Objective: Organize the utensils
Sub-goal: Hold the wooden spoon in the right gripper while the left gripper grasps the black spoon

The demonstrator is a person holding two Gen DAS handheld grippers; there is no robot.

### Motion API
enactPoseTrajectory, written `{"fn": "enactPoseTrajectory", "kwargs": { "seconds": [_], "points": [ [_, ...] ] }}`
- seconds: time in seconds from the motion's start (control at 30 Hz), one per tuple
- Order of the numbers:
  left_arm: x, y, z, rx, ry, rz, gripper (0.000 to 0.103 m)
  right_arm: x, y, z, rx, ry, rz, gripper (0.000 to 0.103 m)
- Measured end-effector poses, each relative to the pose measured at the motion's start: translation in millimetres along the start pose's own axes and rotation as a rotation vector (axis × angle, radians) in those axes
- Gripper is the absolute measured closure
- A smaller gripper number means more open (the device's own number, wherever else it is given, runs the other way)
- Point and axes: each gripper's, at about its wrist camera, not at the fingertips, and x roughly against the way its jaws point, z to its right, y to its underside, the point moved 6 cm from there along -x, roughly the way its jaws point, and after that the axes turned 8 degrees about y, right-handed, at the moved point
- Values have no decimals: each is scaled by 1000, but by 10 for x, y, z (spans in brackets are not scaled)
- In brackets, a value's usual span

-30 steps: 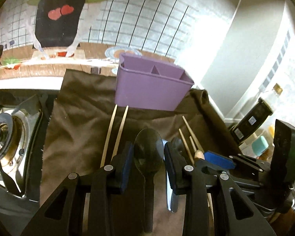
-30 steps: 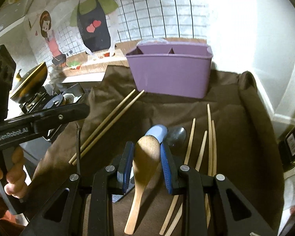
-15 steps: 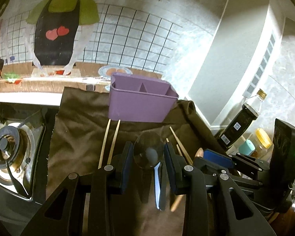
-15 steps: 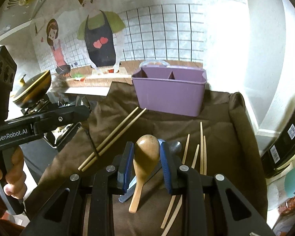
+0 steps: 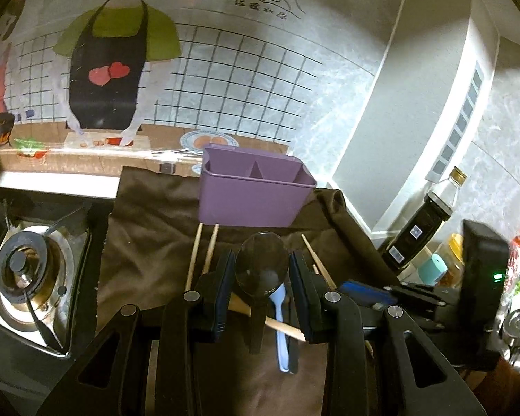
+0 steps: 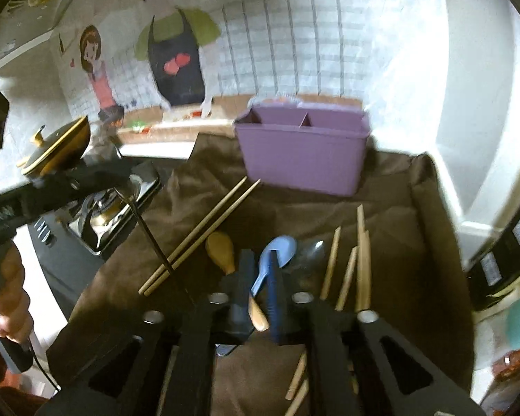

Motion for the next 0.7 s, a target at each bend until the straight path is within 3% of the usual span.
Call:
{"fn": "enactPoseTrajectory", "kwargs": {
  "seconds": [0.07, 0.1, 0.27, 0.4, 0.53, 0.6, 0.67, 0.7],
  "points": [
    [43, 7, -65, 12, -5, 1, 70, -124, 19, -61, 17, -30, -21, 50],
    [77, 12, -101, 19, -8, 3, 70, -187, 23, -111, 35, -48, -27, 49],
    [265, 45, -299, 63, -34, 11, 70, -542, 14, -428, 185, -138, -82, 49],
    [365, 70, -381, 81, -54, 24, 70, -872, 25, -647, 314, -113, -134, 49],
    [396, 82, -409, 87, -67, 25, 70, -1143, 55, -732, 361, -77, -184, 50],
    [392, 81, -410, 87, -73, 24, 70, -1254, 80, -732, 370, -64, -210, 59],
    [375, 80, -398, 83, -77, 21, 70, -1315, 97, -724, 364, -63, -225, 79],
    [368, 77, -391, 81, -79, 19, 70, -1307, 94, -723, 356, -73, -232, 78]
  ]
}}
